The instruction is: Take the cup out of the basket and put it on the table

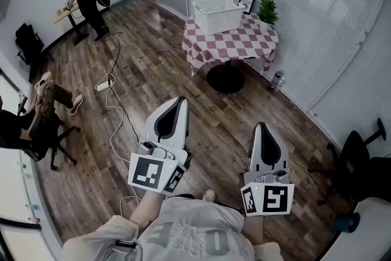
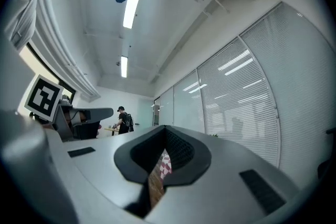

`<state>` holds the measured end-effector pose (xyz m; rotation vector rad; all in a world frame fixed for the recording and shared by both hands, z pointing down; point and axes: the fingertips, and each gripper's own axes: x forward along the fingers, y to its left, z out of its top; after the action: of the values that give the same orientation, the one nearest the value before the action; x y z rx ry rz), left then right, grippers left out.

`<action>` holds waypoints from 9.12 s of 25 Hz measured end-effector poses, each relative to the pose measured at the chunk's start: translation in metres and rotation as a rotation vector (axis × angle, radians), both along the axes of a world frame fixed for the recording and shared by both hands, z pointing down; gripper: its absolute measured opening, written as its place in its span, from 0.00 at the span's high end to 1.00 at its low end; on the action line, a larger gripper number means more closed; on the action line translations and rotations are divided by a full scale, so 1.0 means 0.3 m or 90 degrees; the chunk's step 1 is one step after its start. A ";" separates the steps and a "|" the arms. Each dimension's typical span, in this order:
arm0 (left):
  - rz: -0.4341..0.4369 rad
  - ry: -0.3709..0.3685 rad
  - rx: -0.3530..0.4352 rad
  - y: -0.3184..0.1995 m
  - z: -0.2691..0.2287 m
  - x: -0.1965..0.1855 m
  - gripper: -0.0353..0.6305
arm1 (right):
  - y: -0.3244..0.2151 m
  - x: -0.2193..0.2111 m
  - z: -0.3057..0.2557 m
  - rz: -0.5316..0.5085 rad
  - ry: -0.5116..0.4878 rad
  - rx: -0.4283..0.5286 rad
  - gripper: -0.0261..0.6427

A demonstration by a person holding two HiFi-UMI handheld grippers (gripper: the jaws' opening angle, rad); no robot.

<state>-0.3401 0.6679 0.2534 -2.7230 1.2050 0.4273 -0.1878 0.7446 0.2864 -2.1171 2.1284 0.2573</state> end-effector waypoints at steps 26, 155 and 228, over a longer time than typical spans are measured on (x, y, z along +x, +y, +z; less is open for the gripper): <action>-0.063 0.011 0.000 -0.229 0.046 0.100 0.94 | -0.266 0.112 0.107 -0.096 -0.006 -0.049 0.94; 0.225 -0.941 -0.708 -3.339 1.553 1.219 0.78 | -3.219 1.007 0.187 -0.221 -0.012 -0.208 0.94; -0.155 -0.005 0.040 -2.837 -0.077 1.036 0.91 | -3.047 0.954 -0.002 -0.178 0.029 -0.043 0.94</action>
<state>-0.0293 -0.1833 0.2305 -2.4814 1.4710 0.4152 0.0982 -0.1694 0.2858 -1.8301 2.4563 0.2075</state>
